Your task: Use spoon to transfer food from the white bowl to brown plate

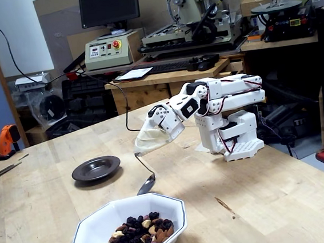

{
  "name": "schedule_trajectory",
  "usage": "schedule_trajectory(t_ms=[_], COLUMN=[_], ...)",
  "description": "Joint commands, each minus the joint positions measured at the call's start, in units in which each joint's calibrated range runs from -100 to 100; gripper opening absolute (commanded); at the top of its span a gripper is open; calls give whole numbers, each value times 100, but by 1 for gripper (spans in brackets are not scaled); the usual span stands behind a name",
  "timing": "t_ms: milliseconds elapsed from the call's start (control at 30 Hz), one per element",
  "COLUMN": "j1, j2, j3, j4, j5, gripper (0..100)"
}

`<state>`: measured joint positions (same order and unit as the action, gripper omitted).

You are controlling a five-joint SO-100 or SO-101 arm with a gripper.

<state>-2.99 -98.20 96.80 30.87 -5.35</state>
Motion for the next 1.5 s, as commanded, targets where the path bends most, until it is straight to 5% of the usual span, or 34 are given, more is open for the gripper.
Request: schedule_trajectory(t_ms=[0,1467], j1=[18,-27], j2=[-43,-35], j3=[-229,-282], j4=[-83,-75], j5=[20,20], gripper=[4,4])
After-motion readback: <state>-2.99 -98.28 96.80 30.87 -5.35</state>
